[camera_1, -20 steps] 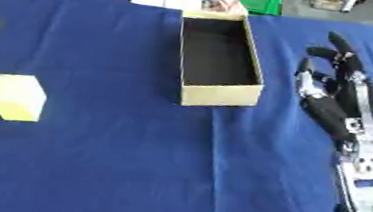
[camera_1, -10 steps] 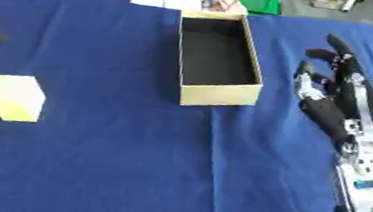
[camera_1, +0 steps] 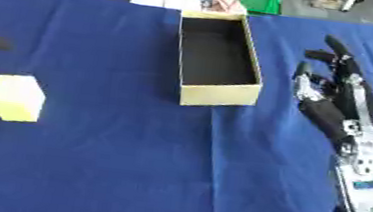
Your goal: Pick up objects on the table and place them in the box.
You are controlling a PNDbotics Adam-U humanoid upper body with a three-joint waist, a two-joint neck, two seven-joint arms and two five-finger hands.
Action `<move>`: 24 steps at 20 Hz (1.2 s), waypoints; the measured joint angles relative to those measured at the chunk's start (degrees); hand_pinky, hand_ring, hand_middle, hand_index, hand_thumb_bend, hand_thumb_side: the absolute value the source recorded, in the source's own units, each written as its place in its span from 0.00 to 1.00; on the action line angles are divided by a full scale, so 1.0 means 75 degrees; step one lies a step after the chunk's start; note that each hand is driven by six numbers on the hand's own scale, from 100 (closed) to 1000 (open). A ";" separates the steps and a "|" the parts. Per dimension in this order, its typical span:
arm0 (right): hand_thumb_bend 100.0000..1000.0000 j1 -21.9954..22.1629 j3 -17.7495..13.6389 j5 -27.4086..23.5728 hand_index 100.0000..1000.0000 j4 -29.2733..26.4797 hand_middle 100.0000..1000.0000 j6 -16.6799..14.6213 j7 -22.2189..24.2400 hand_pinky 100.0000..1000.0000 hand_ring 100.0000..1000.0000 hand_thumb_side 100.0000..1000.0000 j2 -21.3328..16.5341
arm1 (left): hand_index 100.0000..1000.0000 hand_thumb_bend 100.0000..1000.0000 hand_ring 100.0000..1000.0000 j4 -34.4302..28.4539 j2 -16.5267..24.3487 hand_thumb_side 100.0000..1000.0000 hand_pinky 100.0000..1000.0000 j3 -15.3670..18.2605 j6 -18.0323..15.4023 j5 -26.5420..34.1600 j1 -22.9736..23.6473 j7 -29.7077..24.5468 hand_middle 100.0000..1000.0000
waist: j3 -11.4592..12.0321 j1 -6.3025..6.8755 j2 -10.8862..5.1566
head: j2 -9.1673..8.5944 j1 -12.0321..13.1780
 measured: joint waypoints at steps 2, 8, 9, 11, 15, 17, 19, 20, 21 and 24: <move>0.00 0.0000 0.0000 0.0000 0.96 0.0000 0.71 0.0000 0.0000 0.75 1.00 0.17 0.0000 | 0.98 0.38 1.00 0.0021 0.0000 0.15 0.84 -0.0017 0.0000 0.0000 0.0000 0.0000 0.92 | 0.0000 0.0000 0.0000 | 0.0000 0.0000; 0.00 0.0001 0.0009 0.0000 0.96 0.0001 0.71 0.0013 0.0021 0.75 1.00 0.17 0.0000 | 0.98 0.37 1.00 0.0430 -0.0115 0.19 0.82 -0.0358 0.0216 -0.0165 -0.0397 -0.0223 0.91 | -0.0034 -0.0022 -0.0024 | 0.0001 0.0040; 0.00 0.0002 0.0012 0.0000 0.96 0.0001 0.71 0.0018 0.0026 0.75 1.00 0.17 0.0000 | 0.98 0.36 1.00 0.0607 -0.0162 0.19 0.82 -0.0454 0.0254 -0.0200 -0.0516 -0.0291 0.92 | -0.0034 -0.0029 -0.0025 | 0.0002 0.0041; 0.00 0.0004 0.0021 0.0000 0.96 0.0002 0.71 0.0025 0.0034 0.75 1.00 0.17 0.0000 | 0.98 0.35 1.00 0.0967 -0.0228 0.19 0.82 -0.0594 0.0223 -0.0242 -0.0703 -0.0373 0.92 | -0.0033 -0.0035 -0.0026 | 0.0003 0.0047; 0.00 0.0007 0.0030 0.0000 0.96 0.0002 0.71 0.0028 0.0037 0.75 1.00 0.17 0.0000 | 0.98 0.35 1.00 0.1475 -0.0274 0.19 0.82 -0.0723 -0.0025 -0.0330 -0.0849 -0.0419 0.92 | -0.0033 -0.0036 -0.0026 | 0.0003 0.0064; 0.00 0.0007 0.0035 0.0001 0.96 0.0002 0.71 0.0028 0.0037 0.75 1.00 0.17 0.0000 | 0.98 0.35 1.00 0.1614 -0.0282 0.19 0.82 -0.0736 -0.0124 -0.0375 -0.0876 -0.0418 0.92 | -0.0033 -0.0035 -0.0026 | 0.0003 0.0068; 0.00 0.0008 0.0044 0.0001 0.96 0.0002 0.71 0.0028 0.0037 0.75 1.00 0.17 0.0000 | 0.98 0.35 1.00 0.1707 -0.0308 0.19 0.82 -0.0749 -0.0190 -0.0414 -0.0878 -0.0413 0.92 | -0.0033 -0.0036 -0.0026 | 0.0004 0.0069; 0.00 0.0008 0.0044 0.0001 0.96 0.0002 0.71 0.0028 0.0037 0.75 1.00 0.17 0.0000 | 0.98 0.35 1.00 0.1731 -0.0322 0.19 0.82 -0.0756 -0.0206 -0.0428 -0.0879 -0.0408 0.92 | -0.0033 -0.0036 -0.0026 | 0.0004 0.0070; 0.00 0.0008 0.0045 0.0001 0.96 0.0002 0.71 0.0028 0.0037 0.75 1.00 0.17 0.0000 | 0.97 0.36 1.00 0.1748 -0.0330 0.20 0.82 -0.0765 -0.0222 -0.0442 -0.0882 -0.0404 0.90 | -0.0033 -0.0036 -0.0026 | 0.0004 0.0070; 0.00 0.0012 0.0045 0.0001 0.96 0.0002 0.72 0.0028 0.0037 0.75 1.00 0.17 0.0000 | 0.97 0.36 1.00 0.1835 -0.0330 0.19 0.82 -0.0805 -0.0271 -0.0502 -0.0900 -0.0443 0.90 | -0.0041 -0.0020 -0.0026 | 0.0004 0.0070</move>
